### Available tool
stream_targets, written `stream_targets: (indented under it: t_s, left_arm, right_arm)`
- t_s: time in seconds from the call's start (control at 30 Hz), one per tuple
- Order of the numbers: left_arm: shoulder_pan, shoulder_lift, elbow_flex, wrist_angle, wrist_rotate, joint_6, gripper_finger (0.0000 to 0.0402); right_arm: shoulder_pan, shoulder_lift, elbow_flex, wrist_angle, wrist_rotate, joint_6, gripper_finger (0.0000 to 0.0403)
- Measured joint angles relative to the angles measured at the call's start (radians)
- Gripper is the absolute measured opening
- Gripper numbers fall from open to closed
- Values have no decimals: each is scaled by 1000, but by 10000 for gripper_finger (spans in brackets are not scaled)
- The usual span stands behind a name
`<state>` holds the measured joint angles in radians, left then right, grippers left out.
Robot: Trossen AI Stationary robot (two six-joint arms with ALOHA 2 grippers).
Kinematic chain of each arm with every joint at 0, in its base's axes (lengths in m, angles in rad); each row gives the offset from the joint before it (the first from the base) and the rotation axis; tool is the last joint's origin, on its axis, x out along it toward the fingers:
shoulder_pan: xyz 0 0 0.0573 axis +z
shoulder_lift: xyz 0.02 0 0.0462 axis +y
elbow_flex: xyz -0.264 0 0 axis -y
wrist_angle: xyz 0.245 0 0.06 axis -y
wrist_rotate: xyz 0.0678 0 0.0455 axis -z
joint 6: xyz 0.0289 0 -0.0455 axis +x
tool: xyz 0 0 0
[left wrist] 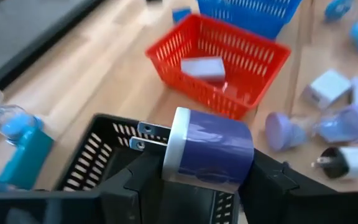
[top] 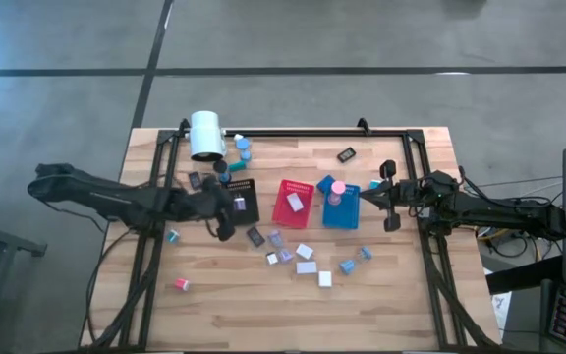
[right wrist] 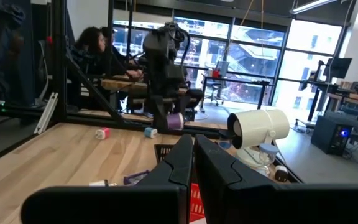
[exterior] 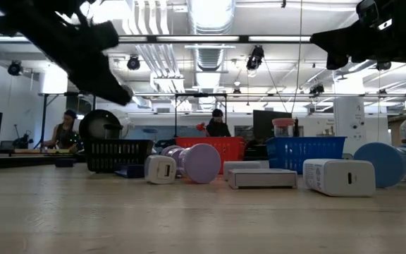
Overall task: Pick & Place Office items
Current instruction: Put the violet charger adapter into the black bin
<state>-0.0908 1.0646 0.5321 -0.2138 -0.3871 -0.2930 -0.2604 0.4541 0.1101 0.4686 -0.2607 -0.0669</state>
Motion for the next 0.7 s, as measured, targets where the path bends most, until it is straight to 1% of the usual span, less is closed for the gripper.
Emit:
stream_targets:
  t_s: [0.13,0.3,0.6,0.7]
  left_arm:
    - [48,122,32,-4,39,0,167]
    - [112,237,64,-13,85,0,167]
    - [221,366,81,-19,210,16,167]
    - [234,385,87,-19,216,25,167]
  right_arm:
    - [0,0,0,0,0,7,13]
    - [0,0,0,1,0,7,13]
    - [0,0,0,1,1,4,13]
    - [0,0,0,1,1,5,13]
